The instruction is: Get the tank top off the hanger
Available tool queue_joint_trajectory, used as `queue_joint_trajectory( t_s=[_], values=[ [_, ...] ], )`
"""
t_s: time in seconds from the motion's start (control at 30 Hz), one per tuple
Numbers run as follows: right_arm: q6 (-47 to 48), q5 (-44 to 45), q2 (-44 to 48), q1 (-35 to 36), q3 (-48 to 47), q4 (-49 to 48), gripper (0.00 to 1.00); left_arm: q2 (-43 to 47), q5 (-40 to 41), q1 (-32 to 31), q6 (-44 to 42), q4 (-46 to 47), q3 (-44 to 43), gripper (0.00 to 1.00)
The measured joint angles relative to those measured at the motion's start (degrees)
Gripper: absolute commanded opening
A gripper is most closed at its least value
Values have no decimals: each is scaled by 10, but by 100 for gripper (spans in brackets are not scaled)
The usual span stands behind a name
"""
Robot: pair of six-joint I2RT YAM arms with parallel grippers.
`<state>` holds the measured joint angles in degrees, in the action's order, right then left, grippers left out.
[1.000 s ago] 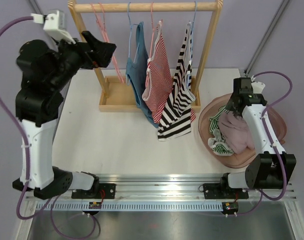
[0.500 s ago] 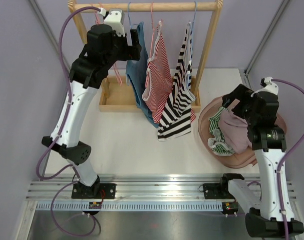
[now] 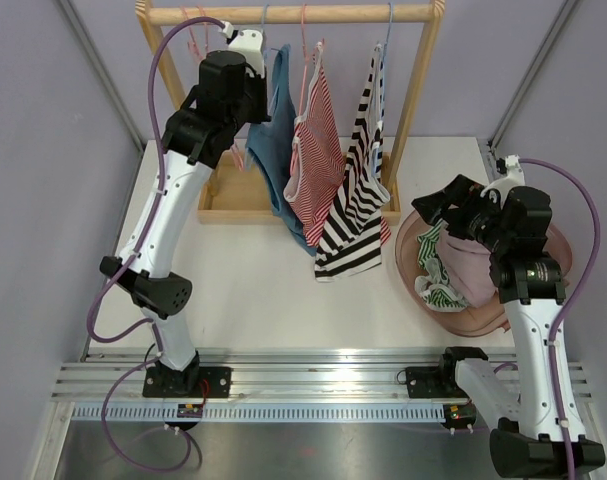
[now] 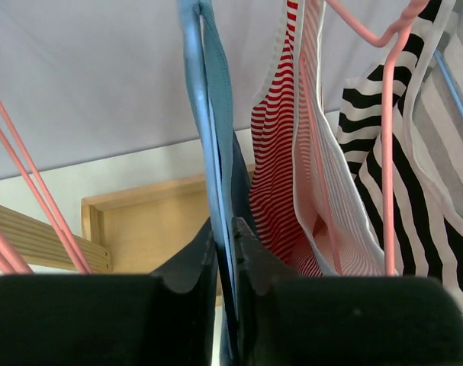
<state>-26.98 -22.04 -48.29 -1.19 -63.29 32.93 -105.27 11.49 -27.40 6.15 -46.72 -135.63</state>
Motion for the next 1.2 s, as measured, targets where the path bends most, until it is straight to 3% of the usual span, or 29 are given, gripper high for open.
queue_joint_trajectory(
  t_s=[0.07, 0.37, 0.5, 0.7, 0.9, 1.2],
  values=[
    [-2, -11, -3, 0, 6, -4, 93, 0, 1, 0, 1, 1, -1, 0],
    [-3, -41, -16, 0, 15, -10, 93, 9, 14, -14, 9, 11, -2, 0],
    [-3, -49, -16, 0, 15, -15, 93, 53, 24, -19, 17, 33, 32, 0],
    [-2, -71, -16, 0, 15, -20, 99, 177, 27, -23, 40, 75, 138, 0],
    [-9, -142, -16, 0, 20, -67, 100, 355, 27, -35, 77, 122, 337, 0],
    [-42, -228, -17, 32, 38, -144, 99, 605, 10, -42, 121, 101, 534, 0]
  ],
)
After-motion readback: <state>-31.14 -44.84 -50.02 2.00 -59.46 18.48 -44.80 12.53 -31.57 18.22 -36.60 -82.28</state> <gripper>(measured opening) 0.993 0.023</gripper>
